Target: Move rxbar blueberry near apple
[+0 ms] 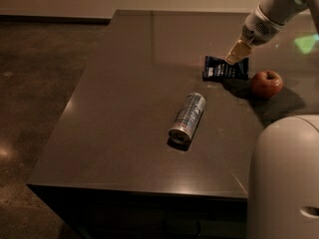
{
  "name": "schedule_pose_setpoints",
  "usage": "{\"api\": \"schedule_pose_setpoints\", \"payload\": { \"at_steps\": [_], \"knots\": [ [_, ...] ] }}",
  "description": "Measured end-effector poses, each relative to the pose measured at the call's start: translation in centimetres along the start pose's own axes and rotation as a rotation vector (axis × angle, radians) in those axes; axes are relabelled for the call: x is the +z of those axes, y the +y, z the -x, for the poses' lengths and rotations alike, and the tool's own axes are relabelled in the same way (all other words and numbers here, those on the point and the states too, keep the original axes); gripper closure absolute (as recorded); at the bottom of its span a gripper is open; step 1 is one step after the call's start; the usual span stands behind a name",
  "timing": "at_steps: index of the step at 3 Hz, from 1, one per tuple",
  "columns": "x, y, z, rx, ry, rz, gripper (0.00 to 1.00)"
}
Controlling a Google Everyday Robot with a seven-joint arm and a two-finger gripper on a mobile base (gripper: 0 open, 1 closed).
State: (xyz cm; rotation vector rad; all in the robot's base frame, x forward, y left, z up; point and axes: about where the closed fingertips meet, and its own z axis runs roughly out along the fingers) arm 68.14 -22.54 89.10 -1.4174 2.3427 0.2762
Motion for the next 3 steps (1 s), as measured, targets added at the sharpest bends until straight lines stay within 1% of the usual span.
{"api": "schedule_pose_setpoints", "payload": {
  "at_steps": [1, 2, 3],
  "knots": [
    [0.25, -0.04, -0.49, 0.004, 0.014, 0.005, 0.13],
    [0.65, -0.52, -0.12, 0.004, 0.003, -0.007, 0.00],
    [0.70, -0.58, -0.07, 0.004, 0.002, -0.009, 0.00]
  ]
}}
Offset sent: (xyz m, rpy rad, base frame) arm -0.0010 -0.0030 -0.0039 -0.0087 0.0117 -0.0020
